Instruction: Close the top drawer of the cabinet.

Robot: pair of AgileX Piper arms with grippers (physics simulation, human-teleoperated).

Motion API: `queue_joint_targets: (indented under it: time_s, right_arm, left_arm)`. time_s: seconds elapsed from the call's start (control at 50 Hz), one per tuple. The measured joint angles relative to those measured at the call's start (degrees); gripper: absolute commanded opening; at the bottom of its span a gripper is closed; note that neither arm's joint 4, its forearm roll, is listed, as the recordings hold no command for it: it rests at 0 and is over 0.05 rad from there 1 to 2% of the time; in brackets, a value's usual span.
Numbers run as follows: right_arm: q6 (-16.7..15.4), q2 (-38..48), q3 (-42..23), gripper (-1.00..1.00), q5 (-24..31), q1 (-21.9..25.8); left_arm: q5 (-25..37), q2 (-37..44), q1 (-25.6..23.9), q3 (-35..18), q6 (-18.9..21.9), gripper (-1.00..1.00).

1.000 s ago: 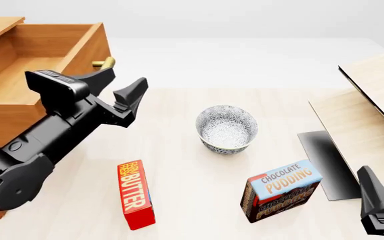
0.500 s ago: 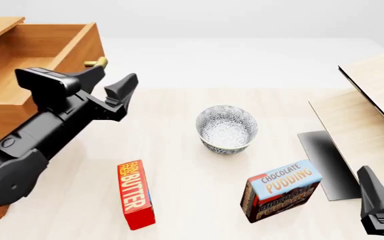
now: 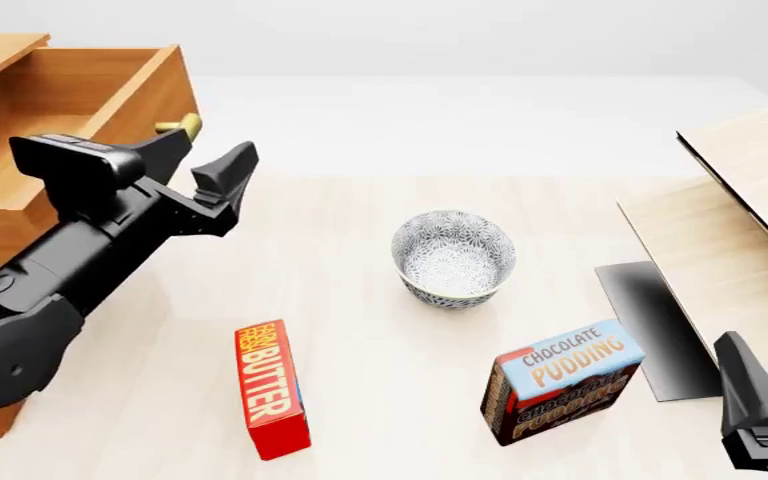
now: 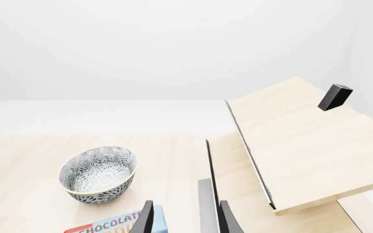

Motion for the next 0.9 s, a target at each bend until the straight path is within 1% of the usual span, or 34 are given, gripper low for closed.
queue_joint_targets:
  time_s: [0.9]
  right_arm:
    - [0.0, 0.0, 0.0, 1.0, 0.0, 0.0]
  left_arm:
    - [-0.52, -0.74, 4.16, 0.74, -0.35, 1.0]
